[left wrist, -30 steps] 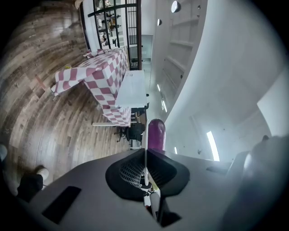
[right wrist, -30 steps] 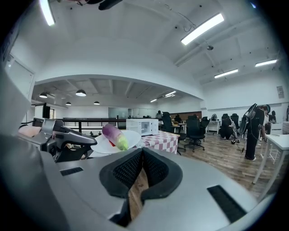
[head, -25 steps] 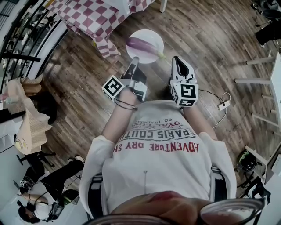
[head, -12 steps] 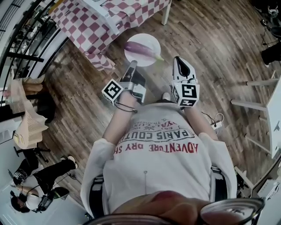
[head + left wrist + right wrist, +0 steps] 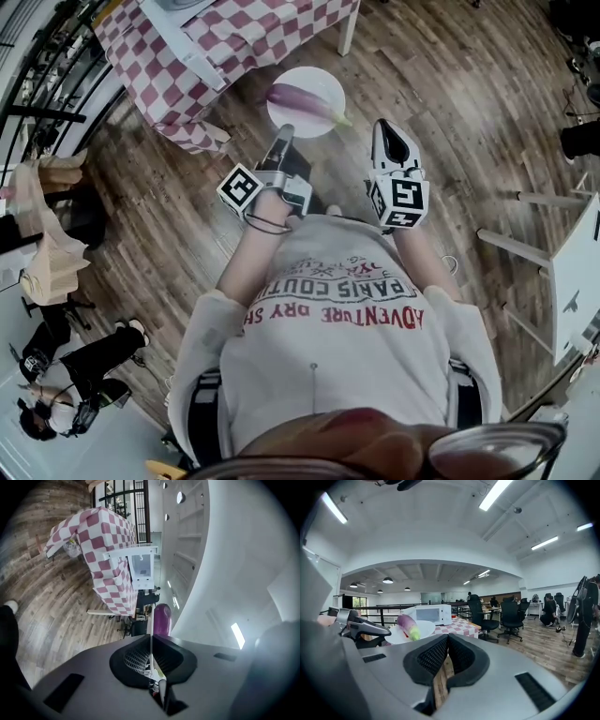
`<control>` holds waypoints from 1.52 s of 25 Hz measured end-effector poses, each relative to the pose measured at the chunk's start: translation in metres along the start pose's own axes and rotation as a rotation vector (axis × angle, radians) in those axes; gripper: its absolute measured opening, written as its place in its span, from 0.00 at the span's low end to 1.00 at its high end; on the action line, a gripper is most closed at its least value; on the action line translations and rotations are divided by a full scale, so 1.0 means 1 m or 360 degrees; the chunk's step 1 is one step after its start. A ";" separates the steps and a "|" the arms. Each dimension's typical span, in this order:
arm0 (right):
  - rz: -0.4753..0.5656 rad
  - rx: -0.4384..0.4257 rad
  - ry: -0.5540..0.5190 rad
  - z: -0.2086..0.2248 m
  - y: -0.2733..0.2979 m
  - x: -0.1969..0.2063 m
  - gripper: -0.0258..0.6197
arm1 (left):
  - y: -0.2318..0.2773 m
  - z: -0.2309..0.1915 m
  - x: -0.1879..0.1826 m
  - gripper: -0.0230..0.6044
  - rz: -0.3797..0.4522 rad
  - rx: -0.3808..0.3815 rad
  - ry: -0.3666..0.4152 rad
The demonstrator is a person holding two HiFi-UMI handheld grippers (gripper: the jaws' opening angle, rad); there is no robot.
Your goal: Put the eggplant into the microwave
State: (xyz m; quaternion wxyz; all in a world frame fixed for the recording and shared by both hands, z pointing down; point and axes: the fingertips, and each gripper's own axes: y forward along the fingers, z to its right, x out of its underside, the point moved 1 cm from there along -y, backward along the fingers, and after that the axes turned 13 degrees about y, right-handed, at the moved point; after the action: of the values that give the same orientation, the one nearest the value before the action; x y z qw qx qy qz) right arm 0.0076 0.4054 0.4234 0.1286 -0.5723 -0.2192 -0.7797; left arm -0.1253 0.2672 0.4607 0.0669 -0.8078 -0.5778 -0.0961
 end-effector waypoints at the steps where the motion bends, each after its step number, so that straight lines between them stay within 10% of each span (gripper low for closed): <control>1: -0.0001 0.0001 0.0006 0.006 0.006 -0.001 0.08 | 0.010 -0.001 0.000 0.09 -0.0004 0.0004 0.0002; 24: -0.0016 -0.0031 -0.0074 0.058 0.287 -0.080 0.08 | 0.269 -0.040 -0.142 0.09 0.0054 0.0035 -0.0048; 38: -0.0191 -0.0471 -0.0088 -0.015 0.473 -0.084 0.08 | 0.311 -0.093 -0.271 0.09 0.0469 -0.0189 -0.0086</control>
State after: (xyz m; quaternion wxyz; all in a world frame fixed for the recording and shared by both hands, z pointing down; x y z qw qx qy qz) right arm 0.2345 -0.0179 0.4317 -0.0101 -0.5922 -0.1393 -0.7936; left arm 0.0765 -0.1032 0.4886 0.0168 -0.8886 -0.4479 -0.0976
